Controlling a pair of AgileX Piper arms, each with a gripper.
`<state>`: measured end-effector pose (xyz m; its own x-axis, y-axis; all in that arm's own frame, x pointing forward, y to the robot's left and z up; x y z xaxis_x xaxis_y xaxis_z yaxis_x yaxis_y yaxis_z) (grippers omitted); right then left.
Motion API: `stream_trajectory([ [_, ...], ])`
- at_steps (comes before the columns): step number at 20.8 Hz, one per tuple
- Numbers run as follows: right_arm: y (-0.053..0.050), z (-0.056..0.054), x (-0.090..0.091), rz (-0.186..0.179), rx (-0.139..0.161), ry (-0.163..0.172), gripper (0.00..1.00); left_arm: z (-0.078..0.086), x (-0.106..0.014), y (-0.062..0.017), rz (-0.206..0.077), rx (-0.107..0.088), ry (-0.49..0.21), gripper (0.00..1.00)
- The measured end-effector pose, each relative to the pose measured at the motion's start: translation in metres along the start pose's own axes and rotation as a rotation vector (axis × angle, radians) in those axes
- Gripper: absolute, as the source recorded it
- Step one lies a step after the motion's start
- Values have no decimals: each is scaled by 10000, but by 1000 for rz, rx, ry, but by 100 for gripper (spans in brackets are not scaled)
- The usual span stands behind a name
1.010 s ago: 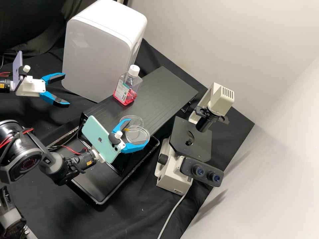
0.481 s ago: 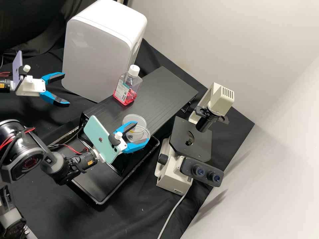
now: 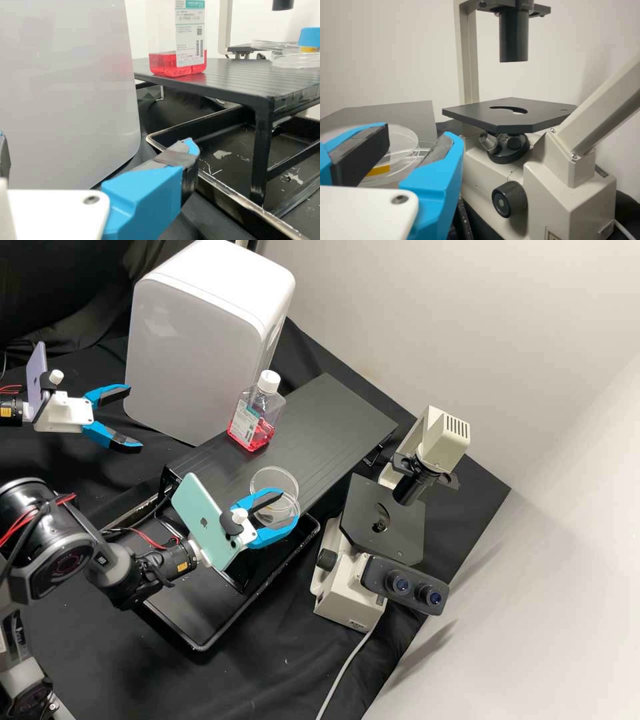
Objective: Place the lid on the petri dish
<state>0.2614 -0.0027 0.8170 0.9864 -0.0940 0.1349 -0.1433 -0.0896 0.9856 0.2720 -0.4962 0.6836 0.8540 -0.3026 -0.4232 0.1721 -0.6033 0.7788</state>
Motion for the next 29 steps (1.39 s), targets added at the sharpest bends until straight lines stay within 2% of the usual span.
stream_trajectory([
  [4, -23, -43, 17, -7, 2, 17, 0, 7, 1, -1, 0, 0, -2, 100],
  [13, -34, -53, 6, -15, 0, 24, 0, 6, 21, 10, 6, 1, -3, 100],
  [14, -34, -53, 6, -15, 0, 24, 100, 5, 22, 3, 3, 1, -3, 100],
  [16, -50, -67, 4, -18, -8, 26, 100, -1, 27, -24, -6, 0, -1, 100],
  [17, -59, -74, 2, -18, -28, 26, 100, -1, 26, -22, -5, 0, -1, 100],
  [22, -91, -106, -11, -14, -68, 34, 100, -2, 26, -22, -5, 1, 0, 100],
  [23, -99, -104, -23, -16, -70, 34, 100, -3, 26, -22, -5, 8, 1, 100],
  [26, -109, -115, -27, -14, -75, 36, 100, -15, 26, -19, -1, 12, 15, 100],
  [29, -119, -133, -31, -13, -89, 42, 100, -24, 26, -17, 1, 10, 25, 100],
])
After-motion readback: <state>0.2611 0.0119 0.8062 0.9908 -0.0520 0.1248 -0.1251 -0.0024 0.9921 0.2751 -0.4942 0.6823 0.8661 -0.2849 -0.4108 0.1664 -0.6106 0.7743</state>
